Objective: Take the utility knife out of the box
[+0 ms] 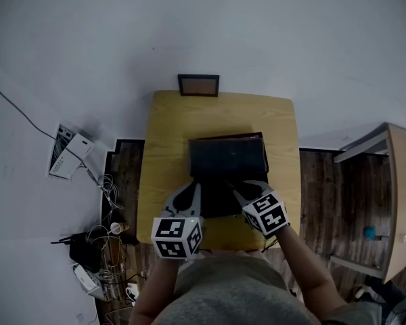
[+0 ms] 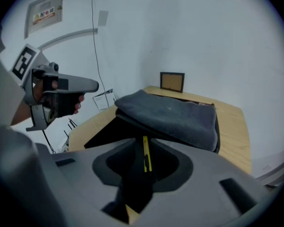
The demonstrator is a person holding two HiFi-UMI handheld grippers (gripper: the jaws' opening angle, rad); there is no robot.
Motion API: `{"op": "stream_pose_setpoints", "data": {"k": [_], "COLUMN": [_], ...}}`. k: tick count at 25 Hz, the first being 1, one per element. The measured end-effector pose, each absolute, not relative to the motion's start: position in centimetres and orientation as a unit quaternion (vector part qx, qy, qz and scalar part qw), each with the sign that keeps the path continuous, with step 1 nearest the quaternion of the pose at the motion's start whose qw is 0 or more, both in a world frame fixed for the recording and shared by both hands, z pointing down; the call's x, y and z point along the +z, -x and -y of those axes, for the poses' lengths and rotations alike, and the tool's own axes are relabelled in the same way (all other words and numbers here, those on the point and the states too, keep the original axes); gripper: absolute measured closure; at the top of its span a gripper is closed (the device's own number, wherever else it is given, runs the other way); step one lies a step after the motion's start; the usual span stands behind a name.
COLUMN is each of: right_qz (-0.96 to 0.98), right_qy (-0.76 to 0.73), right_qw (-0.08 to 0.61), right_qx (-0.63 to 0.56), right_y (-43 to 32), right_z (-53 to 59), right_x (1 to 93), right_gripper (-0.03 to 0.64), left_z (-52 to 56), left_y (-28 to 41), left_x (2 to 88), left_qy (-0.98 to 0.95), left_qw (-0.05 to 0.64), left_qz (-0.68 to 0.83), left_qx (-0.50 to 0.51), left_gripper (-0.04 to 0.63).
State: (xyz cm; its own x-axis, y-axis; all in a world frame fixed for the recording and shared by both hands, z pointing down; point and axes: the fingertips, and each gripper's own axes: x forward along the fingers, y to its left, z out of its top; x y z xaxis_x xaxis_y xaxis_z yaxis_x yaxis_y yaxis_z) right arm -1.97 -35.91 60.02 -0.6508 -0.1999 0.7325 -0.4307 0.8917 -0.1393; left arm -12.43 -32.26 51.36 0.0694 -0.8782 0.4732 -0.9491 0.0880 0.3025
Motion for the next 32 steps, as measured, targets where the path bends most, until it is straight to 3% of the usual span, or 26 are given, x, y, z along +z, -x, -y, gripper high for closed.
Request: {"op": "stream_pose_setpoints", "data": {"k": [8, 15, 19, 24, 32], "right_qz": [0.855, 0.823, 0.816, 0.817, 0.817], "right_qy": [-0.108, -0.087, -0.088, -0.107, -0.119], "right_qw": [0.488, 0.548, 0.561, 0.562, 0.561], "right_qx": [0.137, 0.117, 0.102, 0.075, 0.061], "right_y": [2.4, 2.8, 2.6, 2.4, 2.3], "right_z": [34.8, 35.4, 35.5, 36.1, 36.2], "right_x": [64.5, 67.0, 67.3, 67.4, 67.1], "right_gripper": [0.497, 0.497, 0.501, 0.569, 0.575], "left_z": [31.4, 30.8, 30.4, 30.0, 29.3], "left_y": [13.4, 13.9, 14.0, 14.0, 13.9], "left_x": [51.8, 52.0, 52.0, 51.9, 51.5], "left_qy": [-0.657, -0.648, -0.645, -0.644, -0.647], "left_qw": [0.293, 0.296, 0.297, 0.298, 0.293], "left_qz": [0.693, 0.7, 0.703, 0.703, 0.702], "left_qx": [0.057, 0.054, 0.05, 0.048, 0.049], "left_gripper": [0.592, 0.591, 0.592, 0.591, 0.592]}}
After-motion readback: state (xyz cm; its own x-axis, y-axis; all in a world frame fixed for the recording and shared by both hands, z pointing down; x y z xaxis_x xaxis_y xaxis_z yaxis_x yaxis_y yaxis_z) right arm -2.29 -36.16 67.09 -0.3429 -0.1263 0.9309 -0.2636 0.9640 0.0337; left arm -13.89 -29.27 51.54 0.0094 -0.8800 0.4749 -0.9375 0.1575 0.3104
